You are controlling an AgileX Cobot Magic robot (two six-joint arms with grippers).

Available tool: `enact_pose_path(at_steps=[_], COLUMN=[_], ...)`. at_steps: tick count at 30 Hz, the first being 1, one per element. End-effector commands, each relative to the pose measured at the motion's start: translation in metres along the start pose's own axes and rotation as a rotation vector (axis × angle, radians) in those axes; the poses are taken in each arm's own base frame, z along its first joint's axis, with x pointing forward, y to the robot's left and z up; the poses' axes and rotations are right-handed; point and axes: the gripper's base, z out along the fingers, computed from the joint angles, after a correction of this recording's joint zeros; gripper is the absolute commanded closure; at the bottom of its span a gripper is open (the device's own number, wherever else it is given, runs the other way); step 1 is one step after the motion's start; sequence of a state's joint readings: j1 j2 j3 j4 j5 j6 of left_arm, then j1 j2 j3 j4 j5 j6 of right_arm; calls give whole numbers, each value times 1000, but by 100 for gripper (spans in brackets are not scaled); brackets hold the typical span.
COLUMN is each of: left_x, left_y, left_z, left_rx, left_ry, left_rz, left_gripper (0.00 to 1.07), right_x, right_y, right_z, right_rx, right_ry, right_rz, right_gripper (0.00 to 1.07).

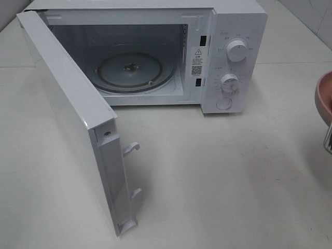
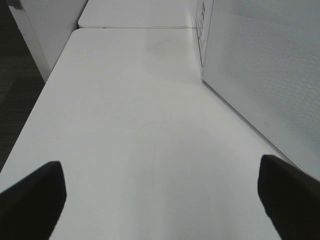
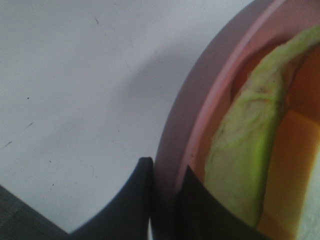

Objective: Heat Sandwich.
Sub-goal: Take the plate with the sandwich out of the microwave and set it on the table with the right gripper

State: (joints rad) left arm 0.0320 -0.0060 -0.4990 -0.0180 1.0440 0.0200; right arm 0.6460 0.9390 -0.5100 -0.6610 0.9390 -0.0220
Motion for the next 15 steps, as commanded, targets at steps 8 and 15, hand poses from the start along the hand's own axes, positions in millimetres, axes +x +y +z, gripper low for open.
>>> enact_pose_path(at_steps=[8,15], left_x=[2,2], left_y=[0,0], left_z=[-3,-3], left_rx=[-8,-8], left_ry=[-30,-30], left_rz=[0,0], left_gripper=[9,9], right_x=[-10,-19], right_y=[-3,2], right_z=[18,35], right_rx=[86,111], right_ry=[127,206], right_rz=[241,366], right_gripper=[107,107])
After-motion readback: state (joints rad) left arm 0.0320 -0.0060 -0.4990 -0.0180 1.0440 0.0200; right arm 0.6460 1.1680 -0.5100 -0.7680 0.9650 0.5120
